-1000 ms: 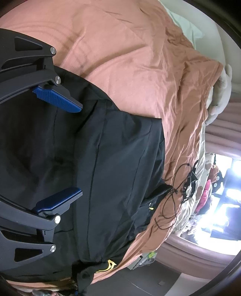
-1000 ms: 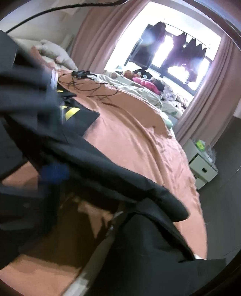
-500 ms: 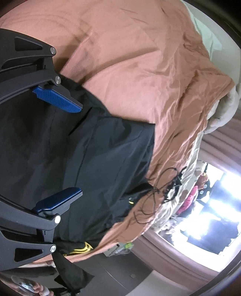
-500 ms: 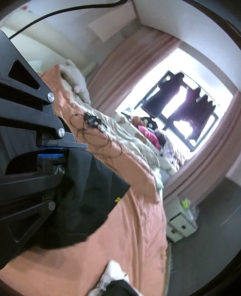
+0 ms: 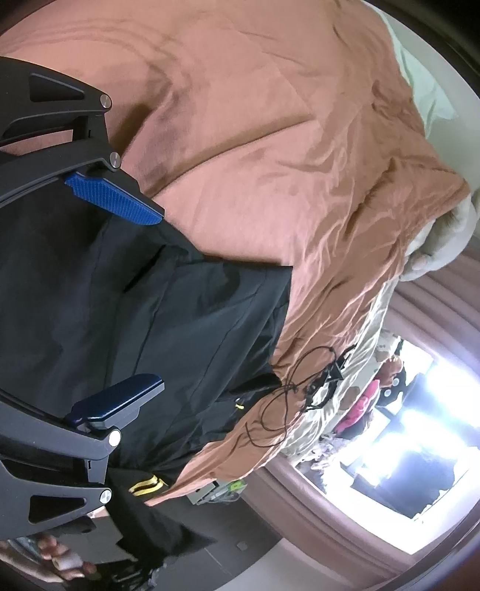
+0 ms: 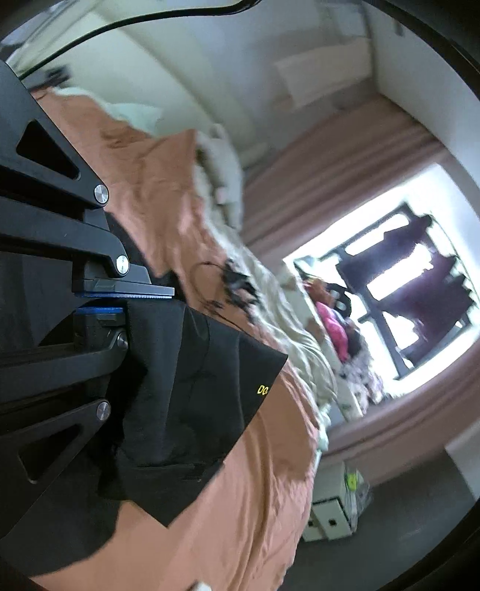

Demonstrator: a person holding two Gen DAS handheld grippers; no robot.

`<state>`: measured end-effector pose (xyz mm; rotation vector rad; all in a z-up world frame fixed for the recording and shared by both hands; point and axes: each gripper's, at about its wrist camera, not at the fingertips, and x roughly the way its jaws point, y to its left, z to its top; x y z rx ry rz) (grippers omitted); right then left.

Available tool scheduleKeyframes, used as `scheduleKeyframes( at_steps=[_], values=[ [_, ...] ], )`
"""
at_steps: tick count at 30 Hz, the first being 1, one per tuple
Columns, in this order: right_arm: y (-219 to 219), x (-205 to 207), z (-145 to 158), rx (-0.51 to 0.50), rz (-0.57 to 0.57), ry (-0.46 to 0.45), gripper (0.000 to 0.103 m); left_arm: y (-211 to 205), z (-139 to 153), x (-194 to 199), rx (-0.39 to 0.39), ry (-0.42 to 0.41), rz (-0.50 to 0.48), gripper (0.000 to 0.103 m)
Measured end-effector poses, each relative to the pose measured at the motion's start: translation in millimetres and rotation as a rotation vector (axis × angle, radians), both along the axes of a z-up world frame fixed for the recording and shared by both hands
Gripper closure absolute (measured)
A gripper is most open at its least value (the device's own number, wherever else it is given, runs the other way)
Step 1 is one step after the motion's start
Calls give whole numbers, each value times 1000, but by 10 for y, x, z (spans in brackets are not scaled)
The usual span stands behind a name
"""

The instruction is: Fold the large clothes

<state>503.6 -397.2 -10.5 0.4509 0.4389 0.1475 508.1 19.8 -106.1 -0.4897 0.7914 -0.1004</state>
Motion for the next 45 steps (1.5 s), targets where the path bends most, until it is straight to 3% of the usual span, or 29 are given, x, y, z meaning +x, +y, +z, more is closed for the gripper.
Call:
scheduleKeyframes(
  at_steps=[7, 10, 11, 12, 14, 19, 25, 30, 32, 36, 39, 42, 45],
  values=[
    [633, 349, -256, -74, 101, 62, 99, 118, 9, 8, 16, 2, 37, 19],
    [885, 491, -431, -114, 135, 154, 96, 186, 12, 21, 8, 2, 39, 19],
    [969, 549, -523, -130, 152, 210, 87, 210, 7, 23, -9, 4, 37, 19],
    [1013, 572, -591, -136, 167, 250, 63, 235, 2, 24, -20, 5, 37, 19],
    [1059, 582, -735, -122, 205, 314, 30, 268, -7, 24, -24, 9, 39, 19],
    [930, 391, -784, -121, 214, 354, 29, 307, 0, 13, -35, 12, 39, 19],
    [455, 58, -645, -52, 148, 354, 24, 257, 8, 15, -18, 11, 34, 19],
    [58, -166, -744, 38, 115, 320, 24, 140, 34, 0, 1, 7, 14, 19],
    [-107, -218, -899, 79, 77, 308, 24, 64, 53, -10, 21, 0, -3, 19],
    [-436, -138, -1288, 203, -22, 418, 24, -217, 112, -32, 102, -15, -62, 19],
    [-628, -128, -1409, 205, -134, 444, 24, -427, 142, -44, 137, -30, -106, 19],
    [-742, -79, -1509, 331, -124, 471, 31, -698, 81, -24, 172, -34, -167, 19],
    [-771, -67, -1565, 337, -132, 499, 34, -1055, -34, 40, 266, -2, -207, 19]
  ],
)
